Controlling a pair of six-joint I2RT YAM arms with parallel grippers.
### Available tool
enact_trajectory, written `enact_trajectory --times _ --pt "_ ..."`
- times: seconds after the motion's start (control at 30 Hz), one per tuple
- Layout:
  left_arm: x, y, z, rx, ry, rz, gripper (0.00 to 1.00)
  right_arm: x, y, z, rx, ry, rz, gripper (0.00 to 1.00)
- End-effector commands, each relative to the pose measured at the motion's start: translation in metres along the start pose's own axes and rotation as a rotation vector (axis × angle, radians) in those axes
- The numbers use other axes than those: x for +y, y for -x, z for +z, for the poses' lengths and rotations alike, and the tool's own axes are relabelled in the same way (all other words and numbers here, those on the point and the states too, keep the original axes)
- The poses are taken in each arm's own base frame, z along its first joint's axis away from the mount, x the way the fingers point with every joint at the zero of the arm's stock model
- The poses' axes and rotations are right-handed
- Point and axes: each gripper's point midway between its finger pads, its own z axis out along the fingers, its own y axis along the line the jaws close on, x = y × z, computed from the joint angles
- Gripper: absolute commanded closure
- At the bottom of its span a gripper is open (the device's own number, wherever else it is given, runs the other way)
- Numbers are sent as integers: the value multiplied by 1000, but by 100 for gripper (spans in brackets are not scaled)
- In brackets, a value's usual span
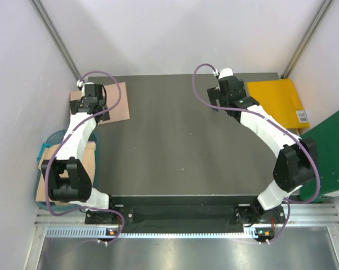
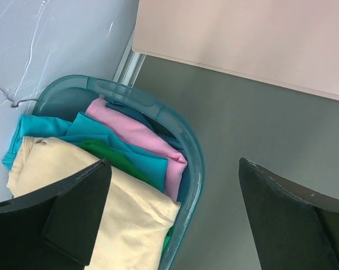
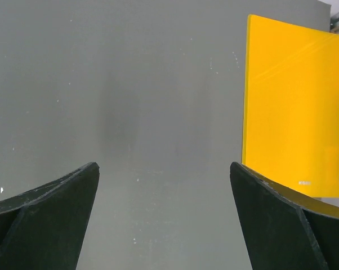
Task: Fold and stack the t-shirts
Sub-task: Grab crumpled tshirt from bin with the left arm
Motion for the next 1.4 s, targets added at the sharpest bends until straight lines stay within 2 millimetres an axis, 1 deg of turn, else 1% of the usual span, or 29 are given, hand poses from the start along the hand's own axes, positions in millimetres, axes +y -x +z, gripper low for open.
enact_trajectory --times 0.0,0.07,0.1,0.13,0.23,0.33,0.37,0.47,0.5,0.53,0.6,0.67,0.7,0.73,0.77,0.8,0.83,0.87,0.9,0.93,1.0,1.03,1.07,1.13,1.2,1.23,1.3,1.33,1.37 --pt "3 9 -3 -41 34 -51 1 8 11 -3 -24 28 21 0" --pt "-9 11 -7 -44 -41 -48 1 9 11 -2 -20 34 25 0" --pt "-15 10 -8 -36 -88 -3 1 11 11 -2 -18 41 24 0" --pt "-30 9 -15 -40 -147 21 1 13 11 -1 -12 46 22 0" --pt "-35 7 -16 -34 -160 27 1 16 12 2 2 56 29 0" --pt "-18 1 -9 -14 -48 31 1 19 11 4 22 64 32 0" --pt "-8 -1 -7 -8 17 36 1 19 10 4 26 64 29 0" --pt "5 -6 -6 1 98 32 1 20 7 6 37 59 24 0" --pt "18 -10 -7 14 168 18 1 19 6 6 40 57 24 1" --pt "23 -12 -9 18 201 9 1 19 3 7 47 57 21 0" --pt "39 -19 -11 38 278 -16 1 22 1 7 55 61 47 0" --pt "47 -29 -11 63 304 -35 1 25 -2 9 67 74 50 0" --pt "56 -35 -10 80 331 -76 1 27 -3 10 70 79 54 0" --pt "61 -46 -9 119 339 -80 0 28 -3 11 73 82 54 0" --pt "71 -51 -9 139 355 -115 0 29 -4 11 79 85 55 0" --pt "74 -57 -8 157 357 -152 0 29 -5 12 82 86 54 0" --pt "80 -70 -5 201 352 -179 1 31 -5 13 83 91 55 0" --pt "84 -73 -7 205 341 -210 0 32 -5 14 86 97 53 0" --pt "86 -78 -6 218 329 -235 0 33 -5 13 86 100 51 0" --pt "88 -90 -5 242 322 -247 0 33 -5 15 86 100 53 0" --pt "89 -98 -3 263 260 -314 1 36 -5 16 89 109 54 0" --pt "93 -111 0 295 246 -349 0 37 -6 18 93 112 54 0" --pt "84 -111 2 294 178 -381 0 38 -5 18 91 120 57 0" --pt "81 -124 5 324 146 -410 0 41 -3 19 91 129 57 0" --pt "72 -128 9 338 101 -429 0 43 -2 20 91 135 60 0" --pt "69 -130 11 345 86 -431 5 43 -2 21 91 137 62 0" --pt "62 -135 15 367 64 -440 7 44 -1 22 90 138 61 0" --pt "59 -138 18 383 57 -434 10 44 -2 22 93 138 60 0" --pt "57 -142 20 397 56 -432 17 44 -2 22 93 138 60 0"
